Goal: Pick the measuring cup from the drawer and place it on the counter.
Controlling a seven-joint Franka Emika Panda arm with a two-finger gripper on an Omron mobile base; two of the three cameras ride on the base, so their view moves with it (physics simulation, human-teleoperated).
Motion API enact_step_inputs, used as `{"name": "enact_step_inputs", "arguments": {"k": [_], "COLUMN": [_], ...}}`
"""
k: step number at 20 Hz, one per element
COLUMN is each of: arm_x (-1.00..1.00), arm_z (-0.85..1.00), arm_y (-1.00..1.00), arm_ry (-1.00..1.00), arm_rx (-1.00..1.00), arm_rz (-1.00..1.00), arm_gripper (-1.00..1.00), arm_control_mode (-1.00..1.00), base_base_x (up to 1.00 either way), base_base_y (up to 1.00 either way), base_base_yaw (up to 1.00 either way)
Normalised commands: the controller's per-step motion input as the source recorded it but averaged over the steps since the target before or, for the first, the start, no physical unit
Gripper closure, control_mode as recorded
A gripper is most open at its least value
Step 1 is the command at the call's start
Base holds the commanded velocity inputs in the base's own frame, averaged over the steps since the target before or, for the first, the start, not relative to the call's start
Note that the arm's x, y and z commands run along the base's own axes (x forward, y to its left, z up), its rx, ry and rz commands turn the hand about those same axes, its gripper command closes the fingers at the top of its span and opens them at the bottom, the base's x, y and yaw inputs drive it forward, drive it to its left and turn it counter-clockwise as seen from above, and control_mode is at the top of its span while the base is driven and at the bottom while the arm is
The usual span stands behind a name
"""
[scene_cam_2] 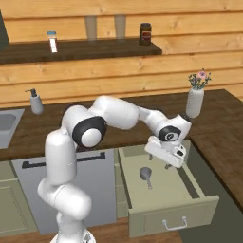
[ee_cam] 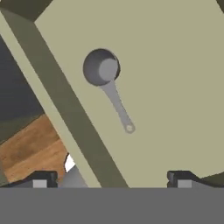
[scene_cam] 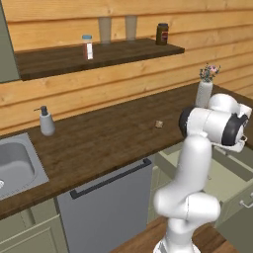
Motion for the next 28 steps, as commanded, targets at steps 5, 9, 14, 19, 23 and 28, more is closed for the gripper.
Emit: {"name": "enact_step_inputs", "arguments": {"k": [5, 9, 14, 19, 23, 28], "arm_x": [0.58, 0.12, 0.14, 0.01, -0.03, -0.08], "arm_z": [-0.62, -0.8, -0.65, -0.48, -0.32, -0.29], "arm_y": [-0.13, 0.0, 0.0, 0.07, 0.21, 0.34], "arm_ry": [0.12, 0.0, -0.01, -0.08, -0.08, -0.04], "arm_rx": [-0.01, 0.0, 0.0, -0.07, -0.08, -0.08], "arm_rz": [0.45, 0.04, 0.03, 0.04, 0.09, 0.07], "arm_gripper": [-1.0, -1.0, -1.0, -1.0, -1.0, -1.0], "arm_control_mode": [-1.0, -1.0, -1.0, -1.0, -1.0, -1.0], "base_base_x": [0.0, 0.0, 0.0, 0.0, 0.0, 0.0], "base_base_y": [0.0, 0.0, 0.0, 0.0, 0.0, 0.0], "base_base_yaw": [0.0, 0.0, 0.0, 0.0, 0.0, 0.0]}}
